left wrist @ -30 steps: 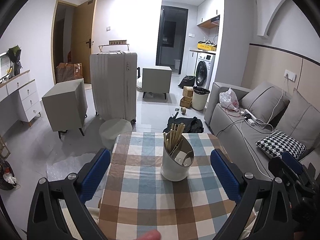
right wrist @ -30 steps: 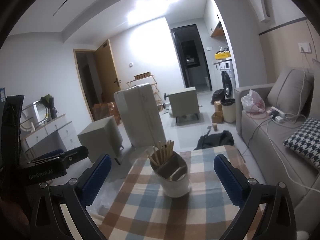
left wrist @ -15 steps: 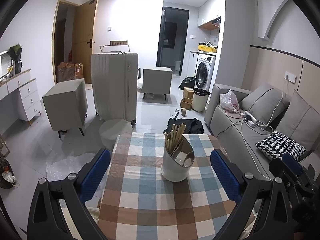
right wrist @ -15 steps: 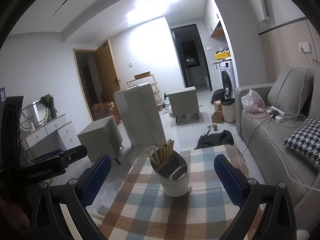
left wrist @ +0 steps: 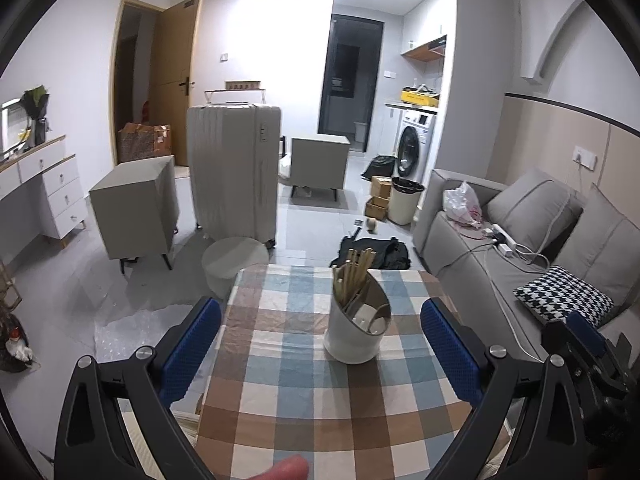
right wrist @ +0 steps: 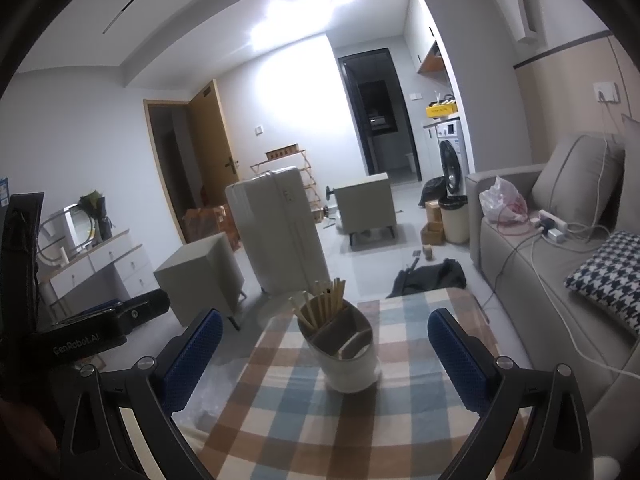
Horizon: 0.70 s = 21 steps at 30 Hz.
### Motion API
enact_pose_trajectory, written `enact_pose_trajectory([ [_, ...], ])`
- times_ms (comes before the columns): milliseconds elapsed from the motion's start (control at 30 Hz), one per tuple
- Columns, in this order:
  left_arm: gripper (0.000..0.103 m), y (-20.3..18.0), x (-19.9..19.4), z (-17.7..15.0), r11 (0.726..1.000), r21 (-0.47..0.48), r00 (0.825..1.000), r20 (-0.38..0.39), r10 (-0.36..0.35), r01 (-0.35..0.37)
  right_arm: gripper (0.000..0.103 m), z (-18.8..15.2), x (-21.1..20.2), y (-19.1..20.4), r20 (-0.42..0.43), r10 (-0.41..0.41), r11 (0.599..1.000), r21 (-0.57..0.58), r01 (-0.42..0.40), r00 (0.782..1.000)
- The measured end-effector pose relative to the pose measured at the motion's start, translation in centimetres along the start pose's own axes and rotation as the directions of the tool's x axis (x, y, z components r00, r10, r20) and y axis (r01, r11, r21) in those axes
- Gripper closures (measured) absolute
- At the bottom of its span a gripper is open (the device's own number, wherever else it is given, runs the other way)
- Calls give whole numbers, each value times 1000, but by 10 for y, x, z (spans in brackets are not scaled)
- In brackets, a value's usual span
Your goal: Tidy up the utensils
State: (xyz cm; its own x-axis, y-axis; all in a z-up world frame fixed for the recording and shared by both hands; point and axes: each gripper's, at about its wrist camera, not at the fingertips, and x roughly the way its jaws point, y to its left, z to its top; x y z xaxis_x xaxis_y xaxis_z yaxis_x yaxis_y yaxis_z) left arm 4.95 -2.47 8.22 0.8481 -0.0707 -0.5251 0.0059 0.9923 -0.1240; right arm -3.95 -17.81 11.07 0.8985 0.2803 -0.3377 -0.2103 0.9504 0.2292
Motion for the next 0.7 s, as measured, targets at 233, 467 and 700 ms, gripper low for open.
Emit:
enact_pose_trajectory([
  [233, 5, -3, 2, -2, 1000, 3, 999, -28, -29, 29, 0, 0, 0, -1, -7, -1, 1000, 5, 1, 1000],
  [467, 5, -4, -1, -2, 999, 13, 999, -26, -35, 36, 0, 0, 0, -1, -9, -3, 1000, 9, 3, 1000],
  [700, 5, -2, -2, 0, 999, 4, 999, -15, -33, 33, 0, 1, 0, -2, -12, -2, 1000, 10, 3, 1000],
])
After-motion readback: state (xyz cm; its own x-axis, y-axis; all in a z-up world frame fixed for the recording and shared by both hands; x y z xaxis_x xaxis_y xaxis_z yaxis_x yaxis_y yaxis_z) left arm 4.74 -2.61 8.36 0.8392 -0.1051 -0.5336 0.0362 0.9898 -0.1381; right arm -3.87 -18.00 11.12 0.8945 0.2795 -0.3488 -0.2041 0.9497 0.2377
